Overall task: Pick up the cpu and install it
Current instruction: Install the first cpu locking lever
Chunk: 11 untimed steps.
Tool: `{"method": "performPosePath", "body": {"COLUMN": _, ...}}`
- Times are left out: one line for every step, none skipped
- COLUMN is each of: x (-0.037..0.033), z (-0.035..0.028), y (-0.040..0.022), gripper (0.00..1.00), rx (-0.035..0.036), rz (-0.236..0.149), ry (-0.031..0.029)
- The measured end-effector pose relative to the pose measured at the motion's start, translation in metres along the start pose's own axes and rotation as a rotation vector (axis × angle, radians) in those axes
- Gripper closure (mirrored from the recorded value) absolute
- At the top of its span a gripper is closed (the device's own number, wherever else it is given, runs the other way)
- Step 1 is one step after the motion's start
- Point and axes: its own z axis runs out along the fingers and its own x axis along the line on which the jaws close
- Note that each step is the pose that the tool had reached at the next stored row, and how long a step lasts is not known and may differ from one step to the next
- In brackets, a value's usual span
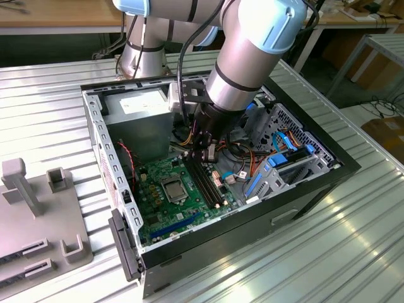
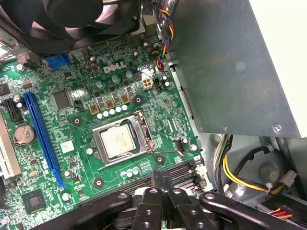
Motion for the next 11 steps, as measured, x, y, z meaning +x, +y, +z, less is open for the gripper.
{"method": "performPosePath", "body": {"x": 0.0, "z": 0.0, "y": 0.0, "gripper": 0.89, "rx": 0.0, "rz": 0.0, "ry": 0.0}}
{"method": "performPosePath", "body": {"x": 0.0, "z": 0.0, "y": 0.0, "gripper": 0.89, "rx": 0.0, "rz": 0.0, "ry": 0.0}}
{"method": "performPosePath", "body": {"x": 0.0, "z": 0.0, "y": -0.0001, "gripper": 0.89, "rx": 0.0, "rz": 0.0, "ry": -0.0001}}
{"method": "performPosePath", "body": {"x": -0.0001, "z": 0.0, "y": -0.0002, "gripper": 0.89, "rx": 0.0, "rz": 0.0, "ry": 0.0}}
{"method": "performPosePath", "body": {"x": -0.0003, "z": 0.0, "y": -0.0007, "gripper": 0.89, "rx": 0.0001, "rz": 0.0, "ry": 0.0}}
{"method": "performPosePath", "body": {"x": -0.0008, "z": -0.0001, "y": -0.0014, "gripper": 0.89, "rx": 0.0, "rz": 0.0, "ry": 0.0}}
{"method": "performPosePath", "body": {"x": -0.001, "z": -0.0002, "y": -0.0019, "gripper": 0.89, "rx": 0.0, "rz": 0.0, "ry": 0.0001}}
{"method": "performPosePath", "body": {"x": -0.0015, "z": -0.0001, "y": -0.0025, "gripper": 0.89, "rx": 0.0001, "rz": 0.0, "ry": -0.0002}}
{"method": "performPosePath", "body": {"x": -0.0021, "z": -0.0001, "y": -0.0029, "gripper": 0.89, "rx": 0.0, "rz": 0.0, "ry": -0.0001}}
{"method": "performPosePath", "body": {"x": -0.0032, "z": 0.0, "y": -0.0032, "gripper": 0.89, "rx": 0.0, "rz": 0.0, "ry": 0.0}}
{"method": "performPosePath", "body": {"x": -0.0043, "z": 0.0003, "y": -0.003, "gripper": 0.89, "rx": 0.0001, "rz": 0.0, "ry": 0.0}}
